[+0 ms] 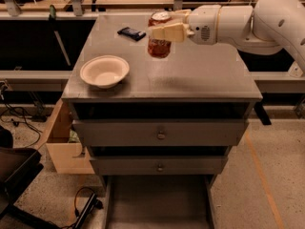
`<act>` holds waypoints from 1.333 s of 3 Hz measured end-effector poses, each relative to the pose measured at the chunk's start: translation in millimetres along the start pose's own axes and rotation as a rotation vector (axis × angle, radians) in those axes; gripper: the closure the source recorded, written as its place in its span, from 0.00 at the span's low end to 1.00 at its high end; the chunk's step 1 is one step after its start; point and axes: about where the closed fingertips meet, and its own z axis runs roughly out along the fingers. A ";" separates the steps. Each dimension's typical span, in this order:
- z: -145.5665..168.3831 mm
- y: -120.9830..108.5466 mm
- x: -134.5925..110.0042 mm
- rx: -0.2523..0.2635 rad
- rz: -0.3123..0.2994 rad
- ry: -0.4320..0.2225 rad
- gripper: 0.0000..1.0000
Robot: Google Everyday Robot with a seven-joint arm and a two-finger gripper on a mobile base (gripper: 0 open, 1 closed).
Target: Place coke can into paper bowl
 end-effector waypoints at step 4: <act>116.5 65.0 5.4 -0.217 -0.010 0.054 1.00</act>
Offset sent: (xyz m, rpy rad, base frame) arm -0.0170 0.1066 -0.0323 -0.0409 0.0688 0.1749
